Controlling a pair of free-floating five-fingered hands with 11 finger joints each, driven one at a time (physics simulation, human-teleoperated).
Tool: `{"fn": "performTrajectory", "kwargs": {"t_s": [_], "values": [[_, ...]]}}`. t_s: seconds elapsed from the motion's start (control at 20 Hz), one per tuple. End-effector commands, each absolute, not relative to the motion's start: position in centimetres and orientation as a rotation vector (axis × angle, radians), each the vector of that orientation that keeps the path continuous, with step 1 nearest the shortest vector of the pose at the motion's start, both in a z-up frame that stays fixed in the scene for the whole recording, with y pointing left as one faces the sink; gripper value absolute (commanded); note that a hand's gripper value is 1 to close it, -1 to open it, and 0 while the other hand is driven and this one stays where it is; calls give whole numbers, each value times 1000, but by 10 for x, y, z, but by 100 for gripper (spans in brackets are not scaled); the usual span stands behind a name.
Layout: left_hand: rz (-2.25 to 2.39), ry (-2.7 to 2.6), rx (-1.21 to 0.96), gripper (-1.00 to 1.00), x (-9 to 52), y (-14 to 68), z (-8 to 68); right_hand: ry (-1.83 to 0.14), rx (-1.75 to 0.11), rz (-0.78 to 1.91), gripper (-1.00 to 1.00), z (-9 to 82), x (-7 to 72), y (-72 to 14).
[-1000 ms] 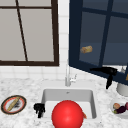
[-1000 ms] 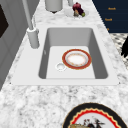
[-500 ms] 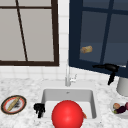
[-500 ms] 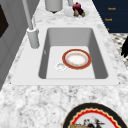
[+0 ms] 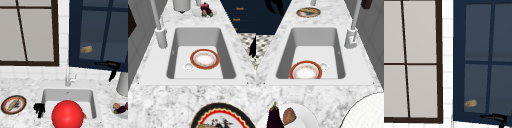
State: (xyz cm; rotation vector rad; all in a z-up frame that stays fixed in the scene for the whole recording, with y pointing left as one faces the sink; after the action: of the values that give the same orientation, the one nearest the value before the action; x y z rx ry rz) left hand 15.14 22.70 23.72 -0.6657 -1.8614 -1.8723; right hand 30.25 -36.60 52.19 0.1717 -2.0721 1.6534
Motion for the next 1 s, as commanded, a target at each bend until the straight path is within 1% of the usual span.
{"fn": "performTrajectory", "kwargs": {"t_s": [0.0, 0.2, 0.55, 0.8, 0.85, 0.95], "values": [[-1872, -1861, -666, 0, 151, 227, 237, -2046, 199, 1639, -100, 510, 333, -368], [-1872, -1861, -666, 0, 151, 227, 237, -2101, 242, 1640, -100, 510, 345, -373], [-1872, -1861, -666, 0, 151, 227, 237, -2174, 411, 1620, -100, 504, 391, -378], [-1872, -1861, -666, 0, 151, 227, 237, -2237, 541, 1655, -100, 497, 399, -381], [-1872, -1861, -666, 0, 151, 227, 237, -2256, 563, 1662, -100, 497, 393, -382], [-1872, -1861, -666, 0, 151, 227, 237, -2290, 553, 1688, -100, 504, 358, -381]]}}
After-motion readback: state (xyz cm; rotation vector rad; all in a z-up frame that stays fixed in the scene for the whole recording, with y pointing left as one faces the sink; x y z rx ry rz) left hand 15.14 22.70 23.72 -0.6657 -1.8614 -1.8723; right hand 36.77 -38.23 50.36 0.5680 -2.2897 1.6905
